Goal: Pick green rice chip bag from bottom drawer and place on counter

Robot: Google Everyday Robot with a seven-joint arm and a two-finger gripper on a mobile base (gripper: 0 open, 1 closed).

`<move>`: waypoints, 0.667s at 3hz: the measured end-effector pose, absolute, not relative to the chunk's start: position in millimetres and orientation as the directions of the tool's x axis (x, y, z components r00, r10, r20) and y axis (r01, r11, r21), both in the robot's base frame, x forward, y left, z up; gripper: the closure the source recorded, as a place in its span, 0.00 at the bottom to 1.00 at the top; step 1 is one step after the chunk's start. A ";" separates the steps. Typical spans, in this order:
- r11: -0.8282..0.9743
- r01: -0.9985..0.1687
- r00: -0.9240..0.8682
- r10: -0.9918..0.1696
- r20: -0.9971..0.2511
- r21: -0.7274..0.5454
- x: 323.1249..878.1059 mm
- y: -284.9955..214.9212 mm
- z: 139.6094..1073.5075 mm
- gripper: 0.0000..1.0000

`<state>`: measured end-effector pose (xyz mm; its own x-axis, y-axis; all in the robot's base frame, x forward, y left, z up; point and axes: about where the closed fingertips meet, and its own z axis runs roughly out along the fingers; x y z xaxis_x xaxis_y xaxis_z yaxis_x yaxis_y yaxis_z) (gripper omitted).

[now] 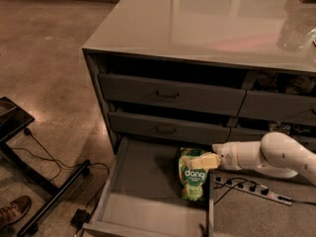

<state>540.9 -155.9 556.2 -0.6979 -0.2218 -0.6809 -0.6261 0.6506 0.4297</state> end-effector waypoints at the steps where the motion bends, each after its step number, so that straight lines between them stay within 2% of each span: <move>1: 0.656 -0.593 -0.726 -0.183 -0.663 0.467 548.8 -168.6 543.1 0.00; 2: 0.648 -0.593 -0.734 -0.191 -0.652 0.478 545.7 -166.5 540.4 0.00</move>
Offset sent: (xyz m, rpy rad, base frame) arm 0.0076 -0.0124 -0.0131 0.0310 0.0220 -0.0356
